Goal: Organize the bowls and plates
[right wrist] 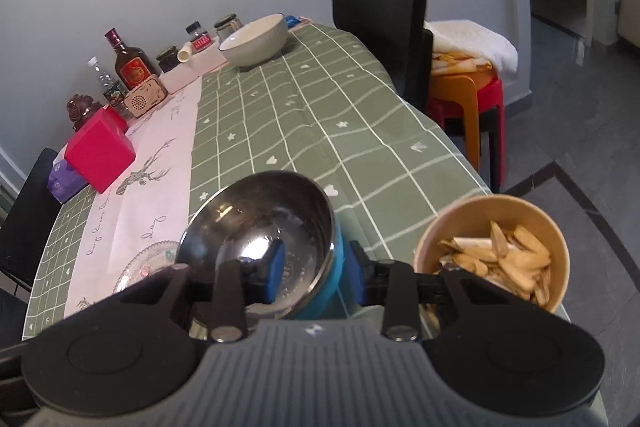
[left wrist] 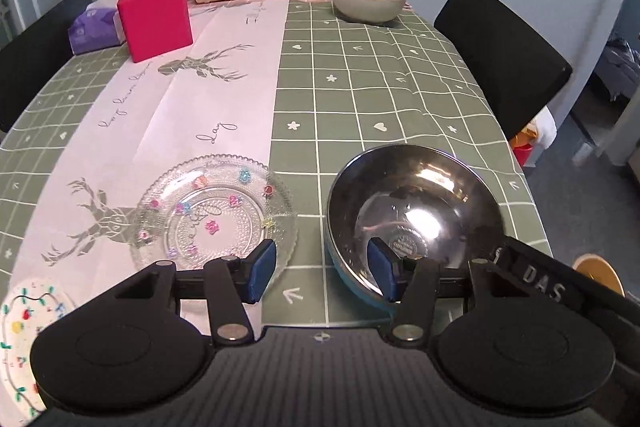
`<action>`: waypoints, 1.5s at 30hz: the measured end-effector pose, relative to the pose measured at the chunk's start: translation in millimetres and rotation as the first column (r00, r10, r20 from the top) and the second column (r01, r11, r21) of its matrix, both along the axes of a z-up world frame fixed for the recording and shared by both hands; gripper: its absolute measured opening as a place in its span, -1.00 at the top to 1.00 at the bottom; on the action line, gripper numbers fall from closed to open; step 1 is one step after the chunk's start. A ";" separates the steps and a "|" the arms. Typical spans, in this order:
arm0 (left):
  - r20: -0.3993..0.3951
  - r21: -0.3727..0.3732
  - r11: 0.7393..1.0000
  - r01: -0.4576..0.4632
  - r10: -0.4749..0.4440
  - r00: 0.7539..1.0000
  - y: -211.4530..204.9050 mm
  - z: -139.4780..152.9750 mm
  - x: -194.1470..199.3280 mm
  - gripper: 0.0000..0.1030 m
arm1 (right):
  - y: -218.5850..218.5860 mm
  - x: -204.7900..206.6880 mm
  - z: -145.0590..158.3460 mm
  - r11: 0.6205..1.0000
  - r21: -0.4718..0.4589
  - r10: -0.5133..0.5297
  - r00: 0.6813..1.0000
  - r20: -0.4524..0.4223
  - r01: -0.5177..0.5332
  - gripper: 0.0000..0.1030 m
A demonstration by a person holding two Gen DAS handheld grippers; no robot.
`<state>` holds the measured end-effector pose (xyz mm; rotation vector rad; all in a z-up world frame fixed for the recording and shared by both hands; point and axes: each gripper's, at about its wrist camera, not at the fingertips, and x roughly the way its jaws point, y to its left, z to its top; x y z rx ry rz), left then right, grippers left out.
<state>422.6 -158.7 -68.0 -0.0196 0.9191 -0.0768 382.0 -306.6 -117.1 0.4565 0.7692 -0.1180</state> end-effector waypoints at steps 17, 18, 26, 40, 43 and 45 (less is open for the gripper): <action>-0.071 -0.113 0.994 -0.015 0.007 0.997 12.9 -28.4 26.4 -0.18 | 14.7 9.6 0.2 0.995 -0.086 0.059 0.998 0.019 -0.057 0.34; -0.074 -0.105 0.994 -0.016 0.008 0.997 12.1 -30.2 26.3 -0.15 | 15.9 8.3 1.1 0.994 -0.097 0.057 0.998 0.027 -0.054 0.34; -0.104 -0.076 0.996 -0.039 0.031 0.994 15.8 -28.7 23.9 0.77 | 18.5 7.5 1.7 0.992 -0.096 0.089 0.995 0.043 -0.085 0.36; -0.145 -0.079 0.995 -0.058 0.046 0.988 45.2 -26.9 9.5 0.79 | 36.3 12.9 -10.7 0.978 0.017 0.207 0.975 -0.076 -0.206 0.12; -0.134 -0.056 0.997 -0.045 0.037 0.990 42.4 -26.7 6.5 0.78 | 32.1 15.5 -26.6 0.974 0.097 0.213 0.970 -0.115 -0.203 0.12; -0.120 -0.040 0.998 -0.038 0.032 0.992 40.1 -26.6 5.0 0.77 | 30.1 14.6 -35.4 0.978 0.122 0.185 0.975 -0.126 -0.170 0.30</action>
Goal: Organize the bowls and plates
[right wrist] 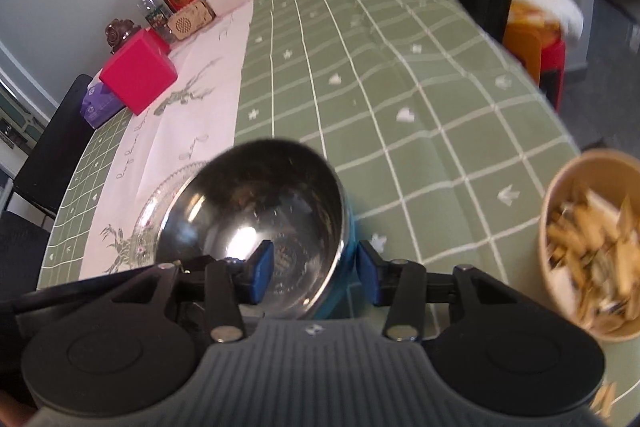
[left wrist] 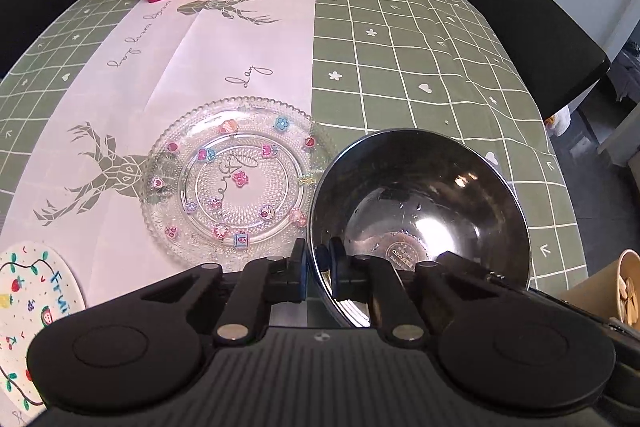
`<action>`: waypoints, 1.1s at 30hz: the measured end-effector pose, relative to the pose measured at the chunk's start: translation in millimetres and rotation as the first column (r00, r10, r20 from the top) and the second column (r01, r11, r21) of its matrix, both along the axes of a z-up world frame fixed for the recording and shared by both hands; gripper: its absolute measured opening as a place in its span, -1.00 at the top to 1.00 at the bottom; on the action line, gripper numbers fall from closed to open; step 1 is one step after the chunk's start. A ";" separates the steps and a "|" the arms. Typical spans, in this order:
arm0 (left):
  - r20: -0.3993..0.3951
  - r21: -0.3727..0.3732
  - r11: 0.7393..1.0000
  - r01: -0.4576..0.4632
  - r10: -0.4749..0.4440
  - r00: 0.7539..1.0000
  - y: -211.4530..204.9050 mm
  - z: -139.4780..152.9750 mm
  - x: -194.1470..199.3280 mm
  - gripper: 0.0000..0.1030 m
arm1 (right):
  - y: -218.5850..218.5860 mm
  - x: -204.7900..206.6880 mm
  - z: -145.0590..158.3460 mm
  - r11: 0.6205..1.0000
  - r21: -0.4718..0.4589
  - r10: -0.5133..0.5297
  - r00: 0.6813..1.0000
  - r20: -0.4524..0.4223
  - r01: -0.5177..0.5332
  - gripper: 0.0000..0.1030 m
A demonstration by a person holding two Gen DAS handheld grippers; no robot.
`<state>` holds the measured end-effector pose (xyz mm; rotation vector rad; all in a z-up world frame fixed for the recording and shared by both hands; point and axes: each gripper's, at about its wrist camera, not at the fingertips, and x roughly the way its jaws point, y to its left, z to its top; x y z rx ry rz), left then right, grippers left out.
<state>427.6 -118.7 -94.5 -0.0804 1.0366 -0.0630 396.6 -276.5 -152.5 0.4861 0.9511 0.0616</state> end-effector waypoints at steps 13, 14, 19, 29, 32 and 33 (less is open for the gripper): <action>0.030 0.057 0.997 0.049 -0.051 0.998 -9.4 7.6 -9.5 0.76 | 1.3 -8.0 3.3 0.998 -0.065 0.002 1.000 0.001 -0.002 0.68; 0.025 0.048 0.998 0.048 -0.049 0.998 -8.1 8.0 -10.5 0.76 | 0.4 -8.7 4.9 0.998 -0.066 -0.006 1.000 0.003 0.006 0.69; 0.041 0.054 0.996 0.064 -0.066 0.997 -5.6 17.6 -21.0 0.75 | 0.3 -16.1 14.5 0.998 -0.068 -0.004 1.000 0.016 0.005 0.69; -0.005 -0.009 0.998 0.066 -0.066 0.998 16.2 48.0 -47.3 0.74 | 13.7 -53.4 47.9 0.995 -0.096 0.001 0.998 0.056 0.004 0.67; -0.010 -0.011 0.997 0.074 -0.074 0.997 28.0 63.2 -68.7 0.73 | 18.9 -69.6 61.9 0.997 -0.075 0.013 0.998 0.060 -0.009 0.66; -0.015 -0.011 0.997 0.075 -0.075 0.997 32.4 67.1 -75.8 0.72 | 21.9 -76.5 67.2 0.998 -0.066 0.018 0.998 0.063 -0.014 0.66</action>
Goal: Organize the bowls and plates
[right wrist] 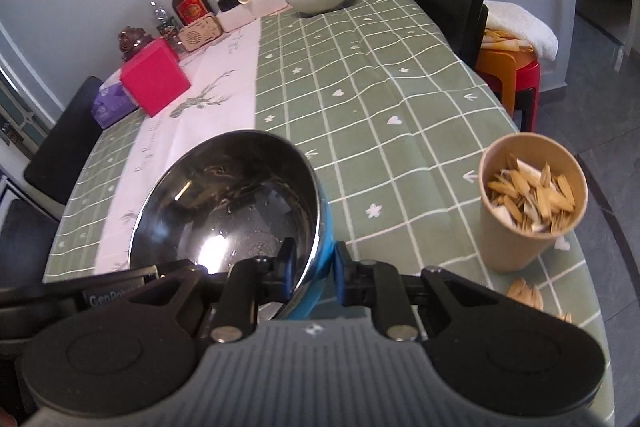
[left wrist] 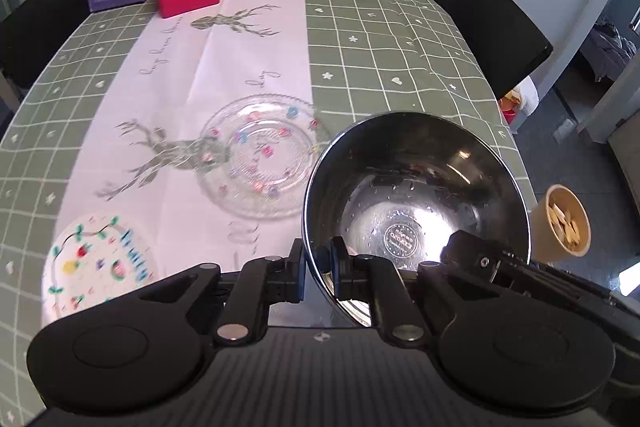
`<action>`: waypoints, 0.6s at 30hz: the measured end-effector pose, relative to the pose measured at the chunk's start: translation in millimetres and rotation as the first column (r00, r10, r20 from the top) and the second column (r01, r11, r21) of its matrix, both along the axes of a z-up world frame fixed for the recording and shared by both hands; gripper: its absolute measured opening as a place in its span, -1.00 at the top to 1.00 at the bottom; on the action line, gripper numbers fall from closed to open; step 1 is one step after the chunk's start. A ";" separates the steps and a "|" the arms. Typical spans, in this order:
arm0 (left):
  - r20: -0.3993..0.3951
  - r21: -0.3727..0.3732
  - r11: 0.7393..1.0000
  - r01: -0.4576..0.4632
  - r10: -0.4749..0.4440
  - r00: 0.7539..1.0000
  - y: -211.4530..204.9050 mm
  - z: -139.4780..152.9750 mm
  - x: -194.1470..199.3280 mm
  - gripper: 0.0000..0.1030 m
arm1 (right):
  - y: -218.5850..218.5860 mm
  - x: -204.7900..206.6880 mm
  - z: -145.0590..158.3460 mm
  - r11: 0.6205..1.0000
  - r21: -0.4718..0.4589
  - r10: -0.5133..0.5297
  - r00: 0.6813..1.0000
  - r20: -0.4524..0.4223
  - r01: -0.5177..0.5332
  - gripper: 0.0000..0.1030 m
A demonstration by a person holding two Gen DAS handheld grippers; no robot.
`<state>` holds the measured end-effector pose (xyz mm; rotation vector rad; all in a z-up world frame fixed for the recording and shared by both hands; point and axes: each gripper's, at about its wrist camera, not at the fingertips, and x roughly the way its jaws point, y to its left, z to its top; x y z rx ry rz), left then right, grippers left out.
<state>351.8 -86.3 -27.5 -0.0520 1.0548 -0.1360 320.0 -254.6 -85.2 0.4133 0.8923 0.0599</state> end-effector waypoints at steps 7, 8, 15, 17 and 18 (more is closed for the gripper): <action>-0.079 -0.039 0.999 -0.027 0.023 0.997 48.6 33.4 -61.6 0.66 | 31.2 -49.1 38.6 0.997 0.033 0.074 0.997 0.033 -0.075 0.66; -0.066 -0.027 0.999 -0.024 0.022 0.998 54.5 39.4 -71.9 0.66 | 36.6 -56.5 43.0 0.995 0.035 0.091 0.995 0.037 -0.093 0.66; -0.026 0.019 1.000 0.015 -0.014 1.000 91.4 63.7 -147.9 0.65 | 87.3 -135.0 72.8 0.981 -0.038 0.194 0.979 0.066 -0.192 0.66; -0.021 0.012 0.999 0.038 -0.037 0.999 101.4 67.7 -172.8 0.66 | 98.1 -164.0 78.5 0.972 -0.077 0.227 0.970 0.087 -0.221 0.65; -0.031 0.001 0.999 0.045 -0.045 0.999 105.6 67.2 -183.7 0.66 | 100.8 -178.4 79.9 0.970 -0.083 0.238 0.967 0.090 -0.231 0.64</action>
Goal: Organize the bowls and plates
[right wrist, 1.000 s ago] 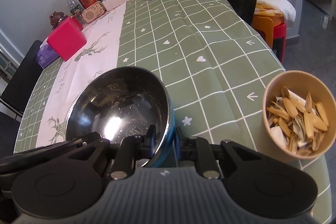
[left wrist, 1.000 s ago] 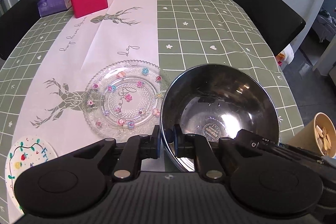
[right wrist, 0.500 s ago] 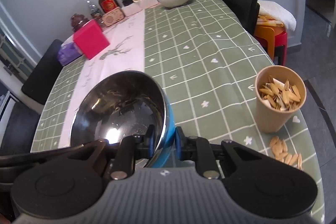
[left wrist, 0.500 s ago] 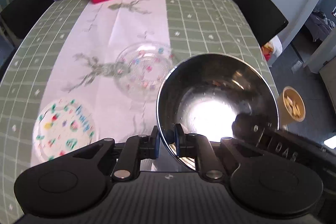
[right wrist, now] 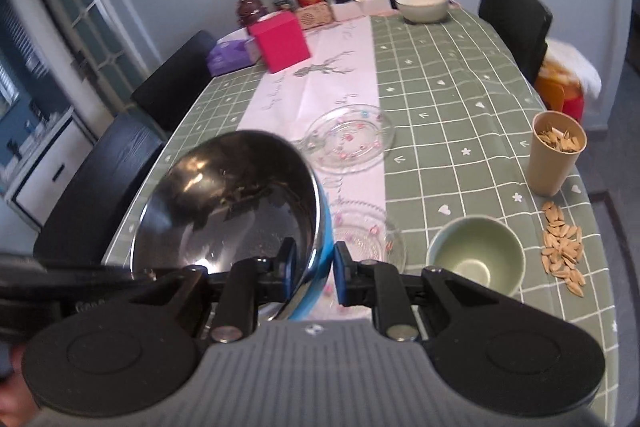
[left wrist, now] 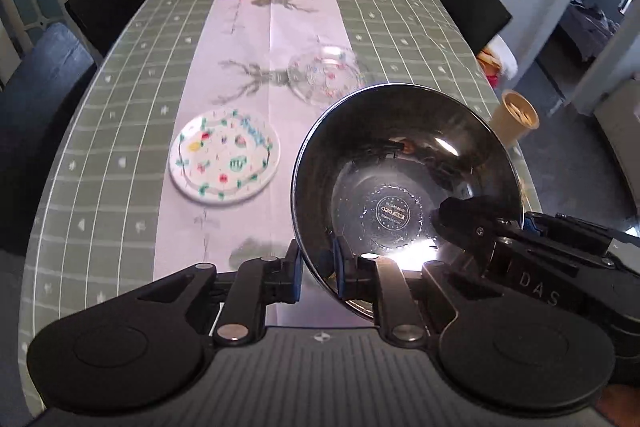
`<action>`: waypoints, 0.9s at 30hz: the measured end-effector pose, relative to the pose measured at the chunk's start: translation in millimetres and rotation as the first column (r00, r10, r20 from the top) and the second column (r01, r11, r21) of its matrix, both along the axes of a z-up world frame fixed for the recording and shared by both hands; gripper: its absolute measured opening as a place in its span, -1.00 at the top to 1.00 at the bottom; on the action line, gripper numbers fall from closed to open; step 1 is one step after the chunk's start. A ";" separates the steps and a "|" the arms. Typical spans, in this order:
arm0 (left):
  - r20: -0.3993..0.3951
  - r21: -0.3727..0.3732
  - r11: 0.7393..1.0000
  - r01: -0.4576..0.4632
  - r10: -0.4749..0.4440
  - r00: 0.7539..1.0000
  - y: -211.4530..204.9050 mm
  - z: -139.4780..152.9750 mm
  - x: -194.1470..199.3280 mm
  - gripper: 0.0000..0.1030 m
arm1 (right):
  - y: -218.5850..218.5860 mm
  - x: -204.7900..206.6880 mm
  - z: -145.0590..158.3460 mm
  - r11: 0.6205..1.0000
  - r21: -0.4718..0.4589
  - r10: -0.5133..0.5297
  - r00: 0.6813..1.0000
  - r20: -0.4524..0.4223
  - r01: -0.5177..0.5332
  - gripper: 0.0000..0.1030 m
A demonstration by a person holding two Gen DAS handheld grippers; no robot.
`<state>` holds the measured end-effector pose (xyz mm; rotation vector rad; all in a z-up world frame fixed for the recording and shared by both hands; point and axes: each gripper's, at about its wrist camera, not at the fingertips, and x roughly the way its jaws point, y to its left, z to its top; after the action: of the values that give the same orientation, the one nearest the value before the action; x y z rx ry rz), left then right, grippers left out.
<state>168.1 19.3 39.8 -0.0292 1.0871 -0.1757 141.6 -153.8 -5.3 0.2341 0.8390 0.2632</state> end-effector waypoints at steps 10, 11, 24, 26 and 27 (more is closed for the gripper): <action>-0.069 -0.046 0.997 0.062 -0.065 0.996 26.8 -42.2 -79.5 0.64 | 15.7 -86.4 -26.0 0.992 -0.045 0.113 0.988 -0.109 -0.118 0.55; -0.078 -0.052 0.996 0.068 -0.071 0.994 28.6 -48.6 -84.7 0.64 | 17.4 -90.5 -29.9 0.991 -0.053 0.119 0.986 -0.117 -0.126 0.54; -0.081 0.037 0.989 0.140 -0.137 0.987 35.4 -80.3 -96.8 0.64 | 42.1 -92.9 -71.6 0.965 -0.083 0.222 0.944 -0.244 -0.249 0.50; -0.067 0.048 0.986 0.159 -0.155 0.986 32.9 -81.2 -98.3 0.62 | 49.1 -96.2 -71.6 0.953 -0.133 0.238 0.943 -0.232 -0.273 0.40; -0.059 0.058 0.986 0.159 -0.156 0.986 32.0 -80.6 -99.0 0.61 | 52.0 -96.8 -72.2 0.948 -0.149 0.244 0.943 -0.228 -0.281 0.37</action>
<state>69.0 51.3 -40.9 0.1093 1.1492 -0.2845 44.8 -101.8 -77.5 -0.0232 1.0967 0.4168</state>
